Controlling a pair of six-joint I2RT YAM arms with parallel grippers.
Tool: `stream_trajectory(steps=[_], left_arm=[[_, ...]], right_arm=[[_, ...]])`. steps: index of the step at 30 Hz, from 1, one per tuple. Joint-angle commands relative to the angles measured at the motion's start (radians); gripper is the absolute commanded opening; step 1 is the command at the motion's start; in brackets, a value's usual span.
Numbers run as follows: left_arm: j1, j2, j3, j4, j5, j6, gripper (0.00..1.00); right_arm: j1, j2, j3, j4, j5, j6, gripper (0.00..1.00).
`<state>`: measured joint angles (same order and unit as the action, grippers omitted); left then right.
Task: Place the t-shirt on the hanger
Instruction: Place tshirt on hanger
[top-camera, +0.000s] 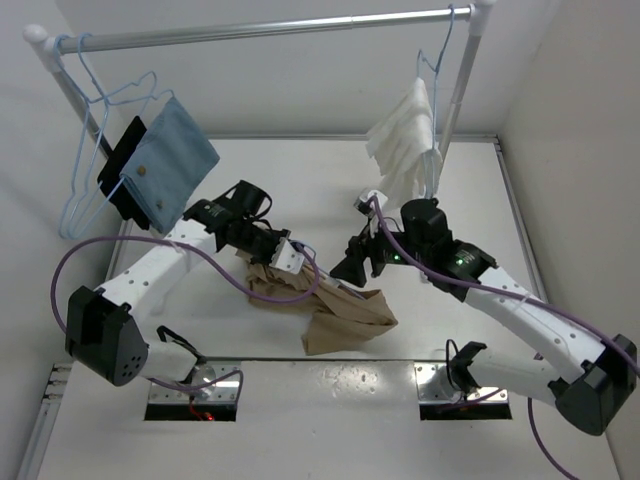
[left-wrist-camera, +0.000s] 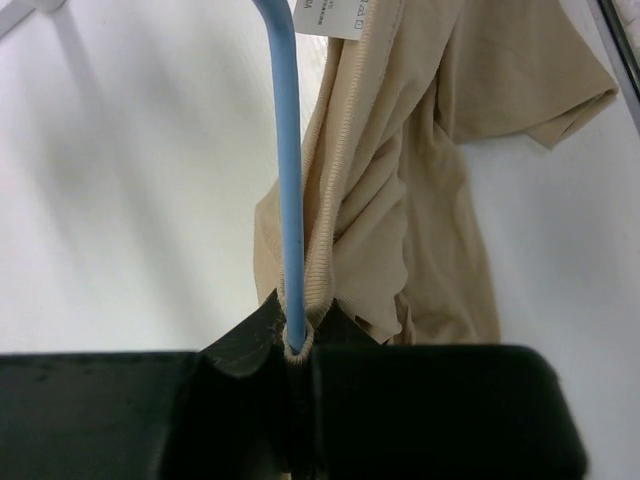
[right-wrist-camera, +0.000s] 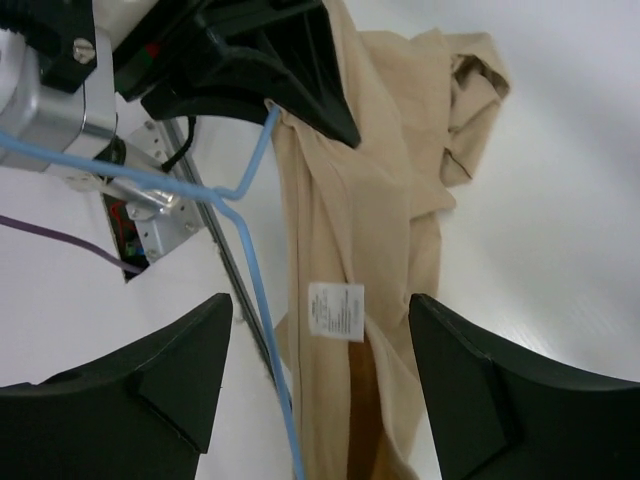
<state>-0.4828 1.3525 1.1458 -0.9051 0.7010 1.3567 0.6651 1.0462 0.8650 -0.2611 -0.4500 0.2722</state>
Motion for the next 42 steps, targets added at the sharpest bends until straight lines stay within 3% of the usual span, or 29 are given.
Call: stream_trajectory(steps=[1,9,12,13,16,19,23,25,28,29,34,37,40,42], left_arm=[[-0.010,-0.001,0.035,-0.017,0.098,0.007,0.00],[-0.001,-0.001,0.045,-0.008,0.089,-0.036,0.00],[0.000,-0.001,0.045,-0.008,0.115,-0.036,0.00],[0.000,-0.012,0.045,-0.008,0.115,-0.036,0.00],[0.000,-0.023,0.045,-0.008,0.094,-0.045,0.00],[0.044,-0.041,0.035,0.001,0.045,-0.045,0.09],[0.140,-0.082,-0.026,0.086,-0.012,-0.048,0.45],[0.196,-0.082,-0.035,0.113,-0.002,-0.068,0.56],[0.233,-0.082,-0.044,0.140,0.034,-0.125,0.84],[0.248,-0.082,-0.044,0.152,0.051,-0.134,0.99],[0.248,-0.111,-0.053,0.161,0.083,-0.218,0.99],[0.248,-0.131,-0.095,0.286,0.055,-0.409,0.99],[0.257,-0.141,-0.158,0.454,-0.055,-0.519,0.99],[0.257,-0.119,-0.179,0.474,-0.136,-0.486,0.99]], right_arm=[[0.034,0.049,-0.001,0.131,-0.039,0.027,0.71],[0.111,0.133,0.020,0.175,0.040,0.047,0.63],[0.134,0.181,0.020,0.187,0.117,0.083,0.43],[0.134,0.192,0.032,0.201,0.147,0.103,0.21],[0.143,0.201,0.032,0.249,0.178,0.163,0.00],[0.143,0.166,0.032,0.234,0.197,0.174,0.00],[0.143,0.062,-0.030,0.180,0.232,0.162,0.00],[0.143,0.023,-0.053,0.166,0.241,0.162,0.00],[0.143,-0.014,-0.063,0.123,0.261,0.162,0.00],[0.143,-0.014,-0.063,0.112,0.272,0.162,0.00],[0.153,-0.014,-0.014,0.091,0.335,0.162,0.00],[0.172,0.021,0.057,0.039,0.335,0.151,0.00],[0.192,0.054,0.129,-0.032,0.310,0.104,0.00],[0.202,0.045,0.138,-0.043,0.298,0.081,0.00]])
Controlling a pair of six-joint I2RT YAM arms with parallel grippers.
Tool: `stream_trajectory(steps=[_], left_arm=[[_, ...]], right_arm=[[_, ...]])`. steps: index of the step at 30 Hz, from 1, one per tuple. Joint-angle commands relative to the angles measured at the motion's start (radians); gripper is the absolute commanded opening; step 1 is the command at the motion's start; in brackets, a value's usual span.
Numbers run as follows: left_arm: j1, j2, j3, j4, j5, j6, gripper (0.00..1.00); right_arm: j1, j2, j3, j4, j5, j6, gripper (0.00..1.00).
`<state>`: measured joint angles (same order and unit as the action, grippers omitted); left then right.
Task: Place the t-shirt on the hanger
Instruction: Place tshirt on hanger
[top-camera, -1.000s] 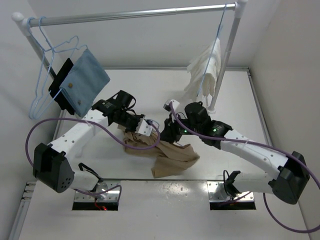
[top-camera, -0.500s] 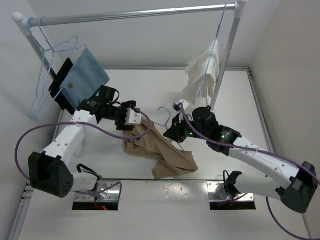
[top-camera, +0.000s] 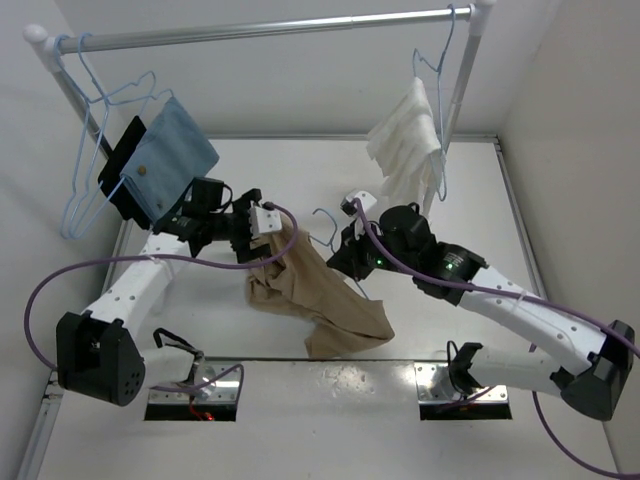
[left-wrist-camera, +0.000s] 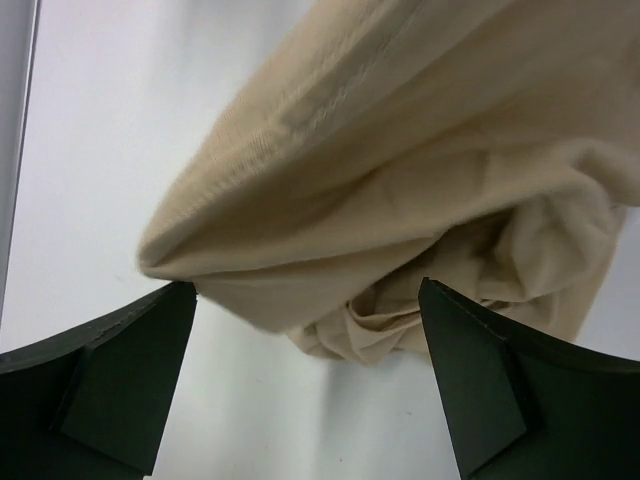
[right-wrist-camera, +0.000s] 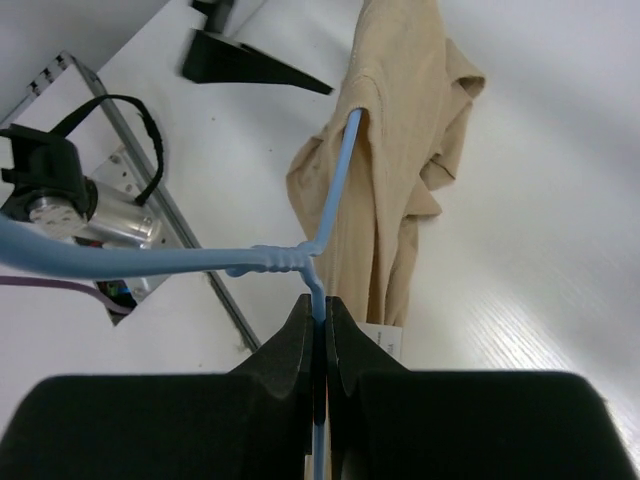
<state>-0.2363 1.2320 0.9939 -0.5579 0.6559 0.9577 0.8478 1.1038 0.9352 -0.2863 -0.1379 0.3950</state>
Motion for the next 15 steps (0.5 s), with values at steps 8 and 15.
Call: stream_trajectory(steps=[8,15], left_arm=[[0.043,0.069,-0.018,0.150,-0.041,-0.059,0.87],[0.054,0.087,0.024,0.131,0.100,-0.100,0.00]], right_arm=[[0.019,-0.081,0.067,-0.082,-0.039,-0.064,0.00],[0.019,-0.133,0.131,-0.180,-0.081,-0.103,0.00]])
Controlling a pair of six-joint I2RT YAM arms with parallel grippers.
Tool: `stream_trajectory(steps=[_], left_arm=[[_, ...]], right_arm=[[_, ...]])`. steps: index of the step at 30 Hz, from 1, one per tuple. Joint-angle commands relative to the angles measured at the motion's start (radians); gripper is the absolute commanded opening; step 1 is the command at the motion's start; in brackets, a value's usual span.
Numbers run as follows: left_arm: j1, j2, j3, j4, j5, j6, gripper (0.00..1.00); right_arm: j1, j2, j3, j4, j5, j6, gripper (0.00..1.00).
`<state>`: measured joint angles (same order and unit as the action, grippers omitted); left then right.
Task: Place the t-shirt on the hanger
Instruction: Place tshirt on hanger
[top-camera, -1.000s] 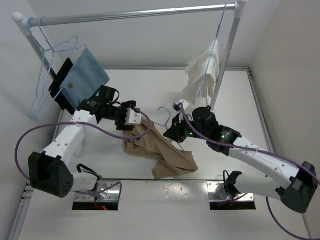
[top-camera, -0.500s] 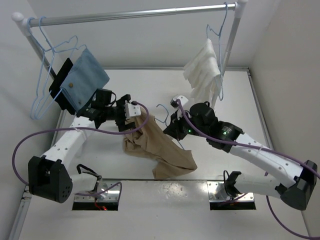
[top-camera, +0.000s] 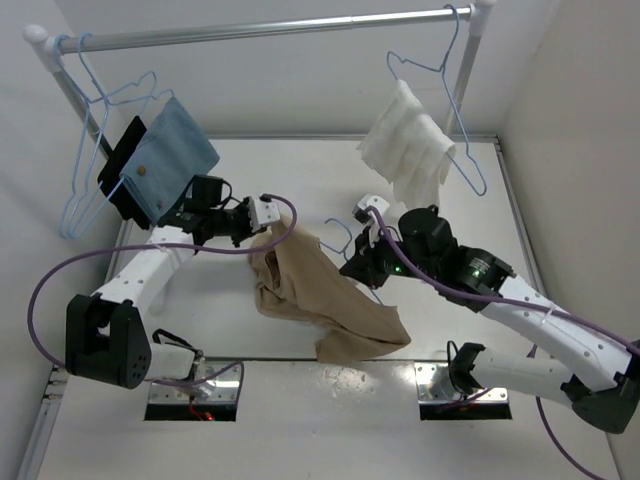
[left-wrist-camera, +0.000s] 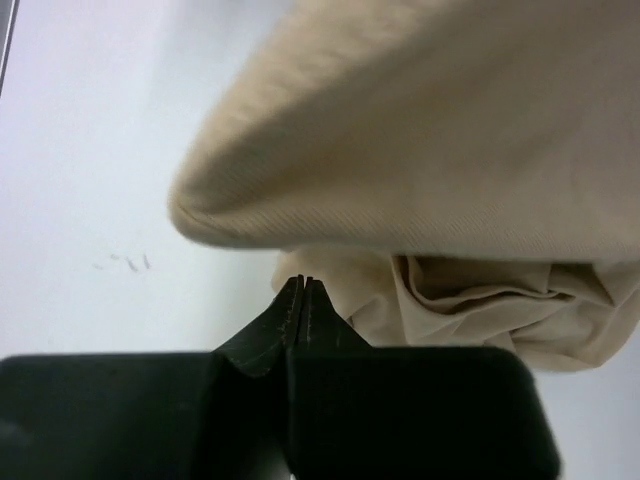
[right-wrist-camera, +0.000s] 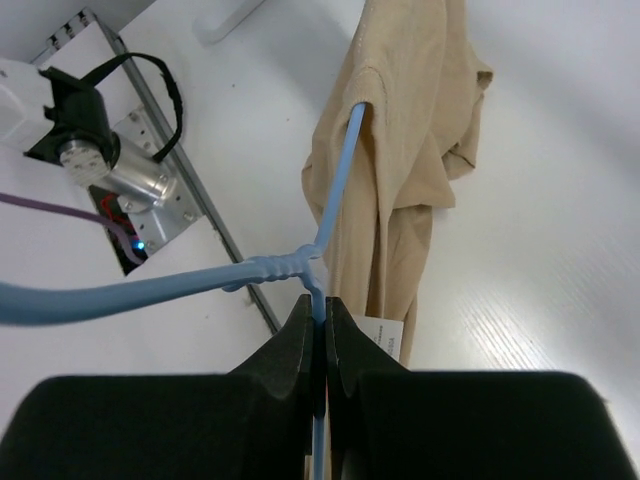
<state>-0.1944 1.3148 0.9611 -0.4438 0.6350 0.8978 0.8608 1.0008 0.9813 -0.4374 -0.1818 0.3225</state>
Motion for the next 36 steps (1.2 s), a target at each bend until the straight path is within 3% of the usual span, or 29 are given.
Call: stream_trajectory(steps=[1,4,5,8,11,13,22,26,27,30,31,36], left_arm=[[0.012,0.004,0.067,0.017,0.135,-0.051,0.00],[0.012,0.004,0.079,0.017,0.155,-0.060,0.00],[0.024,0.004,0.093,0.017,0.166,-0.069,0.08],[0.045,0.004,0.135,-0.059,0.264,-0.036,0.77],[0.059,0.040,0.189,-0.192,0.385,0.116,0.95],[0.059,0.053,0.214,-0.222,0.413,0.144,1.00],[0.059,0.084,0.298,-0.254,0.420,0.184,1.00],[-0.025,0.104,0.298,-0.349,0.434,0.292,1.00],[-0.042,0.130,0.298,-0.396,0.424,0.312,0.97],[-0.068,0.168,0.311,-0.453,0.376,0.366,0.38],[-0.057,0.169,0.324,-0.510,0.376,0.398,0.00],[0.072,0.225,0.383,-0.619,0.376,0.506,0.00]], right_arm=[[0.006,-0.030,0.123,-0.056,-0.038,-0.040,0.00],[0.006,-0.030,0.192,-0.147,-0.038,-0.049,0.00],[0.006,-0.030,0.203,-0.173,-0.038,-0.049,0.00],[-0.003,-0.030,0.240,-0.216,-0.061,-0.060,0.00],[-0.003,-0.030,0.264,-0.257,-0.061,-0.080,0.00],[-0.003,-0.030,0.278,-0.279,-0.061,-0.091,0.00],[-0.003,-0.050,0.277,-0.300,-0.042,-0.109,0.00],[-0.003,-0.030,0.277,-0.277,-0.042,-0.109,0.00],[-0.003,-0.030,0.286,-0.277,-0.042,-0.109,0.00],[-0.003,-0.021,0.328,-0.277,-0.033,-0.109,0.00],[-0.003,-0.021,0.329,-0.290,-0.033,-0.109,0.00],[-0.003,-0.060,0.350,-0.325,0.002,-0.109,0.00]])
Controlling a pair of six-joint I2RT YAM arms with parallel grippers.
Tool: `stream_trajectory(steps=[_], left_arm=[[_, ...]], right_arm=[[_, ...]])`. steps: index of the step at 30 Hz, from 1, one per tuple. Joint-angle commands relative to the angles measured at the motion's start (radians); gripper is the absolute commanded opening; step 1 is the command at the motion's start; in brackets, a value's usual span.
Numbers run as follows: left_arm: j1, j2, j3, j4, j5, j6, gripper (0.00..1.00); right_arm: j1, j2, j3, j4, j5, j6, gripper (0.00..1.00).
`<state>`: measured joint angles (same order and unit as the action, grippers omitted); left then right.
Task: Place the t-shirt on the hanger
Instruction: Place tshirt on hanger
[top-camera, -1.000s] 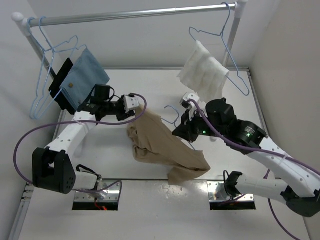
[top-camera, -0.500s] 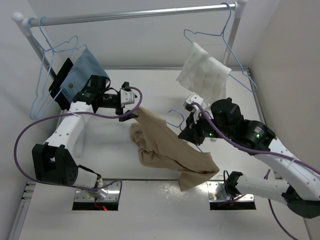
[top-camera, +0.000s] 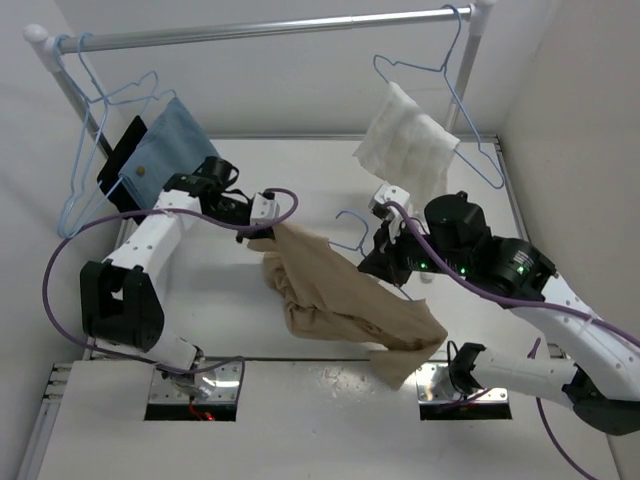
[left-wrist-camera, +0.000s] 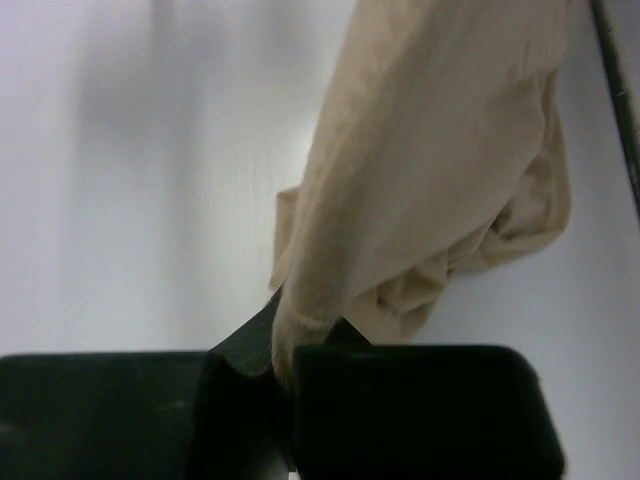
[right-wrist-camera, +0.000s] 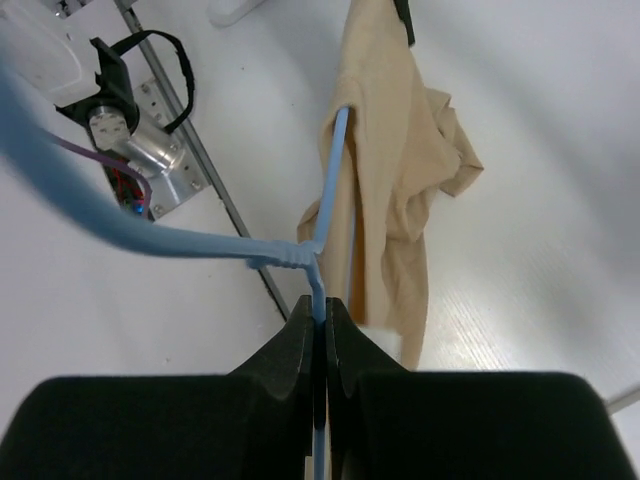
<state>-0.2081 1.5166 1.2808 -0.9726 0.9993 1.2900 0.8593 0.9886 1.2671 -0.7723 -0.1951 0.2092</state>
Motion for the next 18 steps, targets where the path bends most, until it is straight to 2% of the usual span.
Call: stream_trajectory(steps=[1,10,12,14,18], left_arm=[[0.096,0.034,0.074,-0.107,0.012,0.124,0.00],[0.147,0.071,0.106,-0.156,0.012,0.155,0.00],[0.147,0.071,0.106,-0.134,0.022,0.155,0.00],[0.147,0.060,0.106,-0.076,0.022,0.094,0.00],[0.165,0.039,0.065,-0.035,-0.025,0.063,0.00]], right_arm=[[-0.002,-0.048,0.064,0.010,0.029,0.004,0.00],[-0.002,-0.087,0.092,-0.048,0.083,0.022,0.00],[-0.002,-0.078,0.092,-0.021,0.074,0.022,0.00],[-0.002,-0.047,0.106,-0.021,0.065,0.022,0.00],[-0.002,-0.025,0.147,-0.021,0.065,0.013,0.00]])
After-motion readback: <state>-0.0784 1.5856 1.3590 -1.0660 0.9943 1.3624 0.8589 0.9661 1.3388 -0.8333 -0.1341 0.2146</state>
